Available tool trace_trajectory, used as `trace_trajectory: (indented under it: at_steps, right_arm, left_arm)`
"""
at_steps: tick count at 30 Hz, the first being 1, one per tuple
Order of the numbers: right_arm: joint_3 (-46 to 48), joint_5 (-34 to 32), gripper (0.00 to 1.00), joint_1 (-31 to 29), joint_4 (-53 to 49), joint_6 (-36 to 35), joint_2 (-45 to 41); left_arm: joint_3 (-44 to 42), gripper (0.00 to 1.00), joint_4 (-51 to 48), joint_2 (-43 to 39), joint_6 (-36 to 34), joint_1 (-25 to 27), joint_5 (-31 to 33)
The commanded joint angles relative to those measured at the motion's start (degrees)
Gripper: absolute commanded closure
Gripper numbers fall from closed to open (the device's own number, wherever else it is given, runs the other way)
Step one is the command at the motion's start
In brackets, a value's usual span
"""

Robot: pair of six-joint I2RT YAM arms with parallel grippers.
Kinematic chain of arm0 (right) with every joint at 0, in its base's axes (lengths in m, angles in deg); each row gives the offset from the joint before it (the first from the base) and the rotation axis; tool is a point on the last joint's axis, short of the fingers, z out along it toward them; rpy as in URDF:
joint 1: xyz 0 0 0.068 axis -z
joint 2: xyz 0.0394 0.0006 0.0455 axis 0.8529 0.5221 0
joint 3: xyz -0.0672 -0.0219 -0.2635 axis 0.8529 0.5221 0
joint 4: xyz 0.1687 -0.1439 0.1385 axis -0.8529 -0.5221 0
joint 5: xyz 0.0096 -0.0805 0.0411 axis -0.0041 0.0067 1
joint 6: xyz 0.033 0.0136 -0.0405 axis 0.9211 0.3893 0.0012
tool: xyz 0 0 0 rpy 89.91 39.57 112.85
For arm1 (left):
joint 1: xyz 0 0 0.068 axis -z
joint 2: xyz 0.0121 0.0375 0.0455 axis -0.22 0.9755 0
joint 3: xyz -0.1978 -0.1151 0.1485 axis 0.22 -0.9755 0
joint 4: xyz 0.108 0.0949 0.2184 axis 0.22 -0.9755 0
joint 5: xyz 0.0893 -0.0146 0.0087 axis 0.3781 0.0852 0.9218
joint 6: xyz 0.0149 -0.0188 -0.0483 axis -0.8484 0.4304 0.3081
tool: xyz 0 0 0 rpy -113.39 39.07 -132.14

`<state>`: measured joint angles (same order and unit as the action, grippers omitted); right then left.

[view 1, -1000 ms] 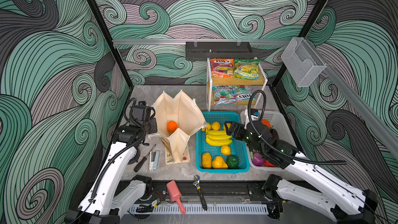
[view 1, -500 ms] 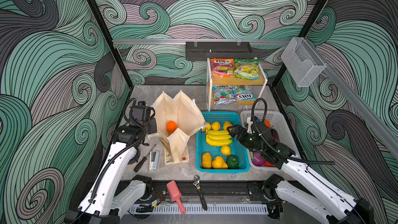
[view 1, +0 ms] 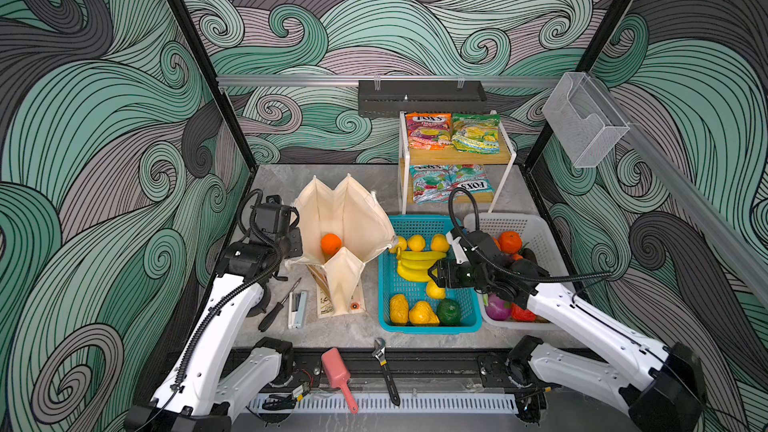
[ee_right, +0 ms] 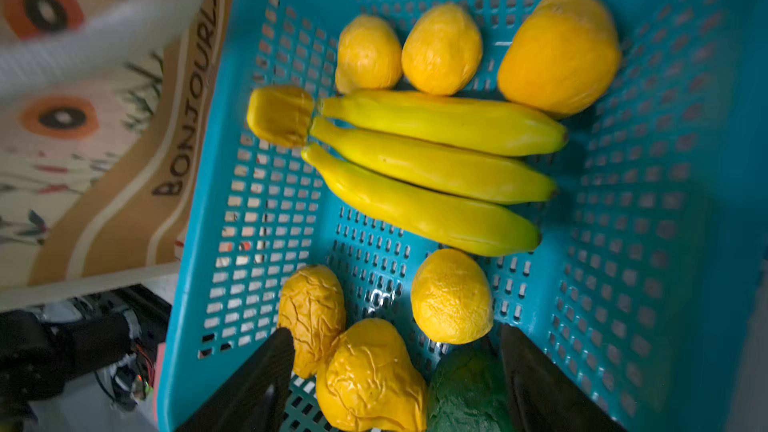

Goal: Place the food into the grocery bag and tie it
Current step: 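Move the right gripper out of the bag down to the teal basket, then grasp the yellow pear in the teal basket with the right gripper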

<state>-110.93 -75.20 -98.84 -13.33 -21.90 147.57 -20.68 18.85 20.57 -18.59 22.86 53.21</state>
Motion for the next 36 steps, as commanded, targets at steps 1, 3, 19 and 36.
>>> trace_trajectory:
  at_steps: [1,3,19,36]
  right_arm:
    - [-1.77,0.84,0.24,-2.64,-4.01,-6.90,3.91]
    - [-2.64,2.59,0.27,-3.74,-4.83,-7.61,6.75]
    - [-3.24,-0.66,0.17,-13.44,-2.20,-4.76,18.20]
    - [0.26,-7.04,0.11,-14.94,1.35,-4.85,23.84]
  left_arm:
    - [0.50,1.00,0.27,-0.47,-0.02,-0.14,1.52]
    - [0.46,1.00,0.32,-0.53,-0.04,-0.19,1.52]
    - [0.37,1.00,0.47,-0.59,-0.04,-0.22,0.82]
    - [0.37,1.00,0.51,-0.68,0.09,-0.17,0.86]
